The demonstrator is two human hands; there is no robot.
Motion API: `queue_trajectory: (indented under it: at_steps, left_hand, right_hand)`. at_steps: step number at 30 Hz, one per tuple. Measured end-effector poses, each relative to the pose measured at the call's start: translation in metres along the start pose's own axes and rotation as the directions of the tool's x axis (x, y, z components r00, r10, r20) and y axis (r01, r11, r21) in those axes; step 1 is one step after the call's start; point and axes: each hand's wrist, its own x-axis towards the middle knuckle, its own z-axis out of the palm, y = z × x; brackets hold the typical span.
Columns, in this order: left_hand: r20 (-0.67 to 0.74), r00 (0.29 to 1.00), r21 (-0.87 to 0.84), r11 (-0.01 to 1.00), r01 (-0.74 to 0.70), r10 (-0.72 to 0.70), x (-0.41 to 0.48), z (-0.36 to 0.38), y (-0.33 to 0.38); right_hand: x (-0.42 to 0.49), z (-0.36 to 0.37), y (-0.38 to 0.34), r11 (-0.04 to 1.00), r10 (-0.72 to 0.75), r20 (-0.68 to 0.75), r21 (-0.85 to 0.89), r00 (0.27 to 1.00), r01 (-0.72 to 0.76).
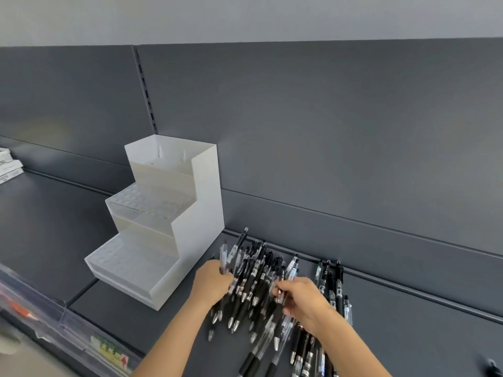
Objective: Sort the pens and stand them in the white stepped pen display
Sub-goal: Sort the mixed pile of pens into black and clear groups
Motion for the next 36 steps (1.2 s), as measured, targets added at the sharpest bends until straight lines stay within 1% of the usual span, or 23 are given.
queue_trajectory:
  at_steps: [2, 4, 7, 9, 12, 15, 17, 21, 25, 27, 33, 36]
  left_hand:
    - [0.038, 0.999, -0.201, 0.979, 0.038, -0.031, -0.008, -0.005, 0.005]
    - [0.121, 0.991, -0.361, 0.928, 0.094, -0.053, -0.020, -0.008, 0.015]
    - [0.274, 0.961, -0.510, 0.843, 0.170, -0.028, -0.040, -0.007, 0.031]
    - [0.356, 0.934, -0.570, 0.794, 0.213, 0.005, -0.050, -0.004, 0.038]
    - [0.424, 0.904, -0.596, 0.767, 0.236, 0.051, -0.063, 0.002, 0.044]
    - [0.439, 0.895, -0.629, 0.738, 0.245, 0.078, -0.075, 0.013, 0.047]
    - [0.436, 0.896, -0.627, 0.744, 0.232, 0.088, -0.080, 0.023, 0.051]
    - [0.448, 0.876, -0.561, 0.819, 0.121, 0.178, -0.093, 0.050, 0.063]
    - [0.462, 0.838, -0.576, 0.816, 0.036, 0.289, -0.114, 0.068, 0.080]
    - [0.470, 0.828, -0.591, 0.806, 0.037, 0.306, -0.122, 0.076, 0.087]
    - [0.529, 0.794, -0.622, 0.773, 0.123, 0.299, -0.150, 0.112, 0.113]
    - [0.529, 0.793, -0.604, 0.791, 0.101, 0.302, -0.166, 0.130, 0.127]
  right_hand:
    - [-0.006, -0.010, 0.000, 0.996, -0.010, 0.052, 0.087, 0.999, 0.006]
    - [-0.013, -0.017, 0.000, 0.991, -0.025, 0.090, 0.137, 0.996, 0.013]
    - [-0.027, -0.024, 0.001, 0.981, -0.068, 0.107, 0.188, 0.992, 0.047]
    - [-0.036, -0.028, 0.001, 0.974, -0.089, 0.106, 0.218, 0.990, 0.064]
    - [-0.053, -0.036, 0.003, 0.962, -0.087, 0.062, 0.263, 0.994, 0.068]
    - [-0.068, -0.047, 0.010, 0.944, -0.068, 0.019, 0.326, 0.998, 0.058]
    - [-0.079, -0.055, 0.013, 0.932, -0.063, -0.003, 0.356, 0.998, 0.060]
    - [-0.105, -0.078, 0.025, 0.918, -0.039, -0.064, 0.392, 0.997, 0.061]
    - [-0.128, -0.101, 0.036, 0.894, -0.011, -0.161, 0.441, 0.987, 0.082]
    - [-0.139, -0.112, 0.041, 0.877, -0.012, -0.189, 0.469, 0.982, 0.101]
    - [-0.168, -0.148, 0.050, 0.810, -0.034, -0.266, 0.557, 0.963, 0.182]
    - [-0.180, -0.173, 0.054, 0.819, -0.042, -0.277, 0.541, 0.960, 0.192]
